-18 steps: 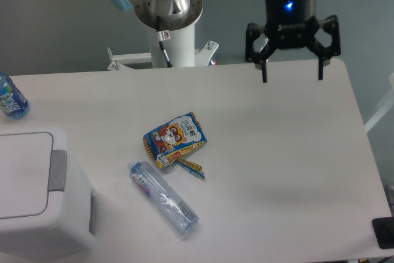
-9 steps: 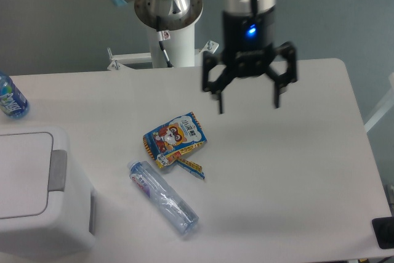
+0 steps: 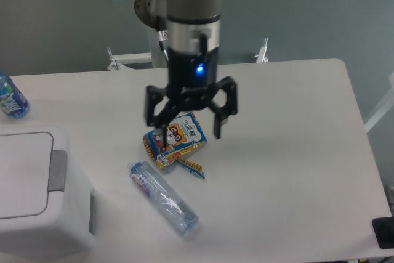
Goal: Open the trash can
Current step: 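Move the open gripper over the trash can lid edge and lower it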
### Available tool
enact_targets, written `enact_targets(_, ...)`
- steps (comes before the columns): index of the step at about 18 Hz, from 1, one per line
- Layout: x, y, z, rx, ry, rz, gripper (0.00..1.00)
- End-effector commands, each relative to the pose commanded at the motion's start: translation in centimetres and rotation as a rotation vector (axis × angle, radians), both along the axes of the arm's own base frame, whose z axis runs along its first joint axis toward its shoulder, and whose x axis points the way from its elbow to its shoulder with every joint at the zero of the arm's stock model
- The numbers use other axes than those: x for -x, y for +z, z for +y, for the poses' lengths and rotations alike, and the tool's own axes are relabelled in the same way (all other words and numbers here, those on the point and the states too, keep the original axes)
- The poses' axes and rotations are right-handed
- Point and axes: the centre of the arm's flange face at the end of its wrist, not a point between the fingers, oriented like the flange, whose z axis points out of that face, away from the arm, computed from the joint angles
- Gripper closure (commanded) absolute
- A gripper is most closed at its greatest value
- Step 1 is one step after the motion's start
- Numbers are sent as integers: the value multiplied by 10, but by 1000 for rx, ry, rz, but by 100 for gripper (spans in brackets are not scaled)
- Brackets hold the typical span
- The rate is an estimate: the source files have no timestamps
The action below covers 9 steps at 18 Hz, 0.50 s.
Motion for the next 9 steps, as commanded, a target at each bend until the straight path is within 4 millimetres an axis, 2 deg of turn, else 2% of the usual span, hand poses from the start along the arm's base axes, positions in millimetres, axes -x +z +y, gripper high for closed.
enact_targets(3,-16,-9,17,-17,-43,-23,0)
enact_targets(9,-36,-9,30,-33,-55,-46,0)
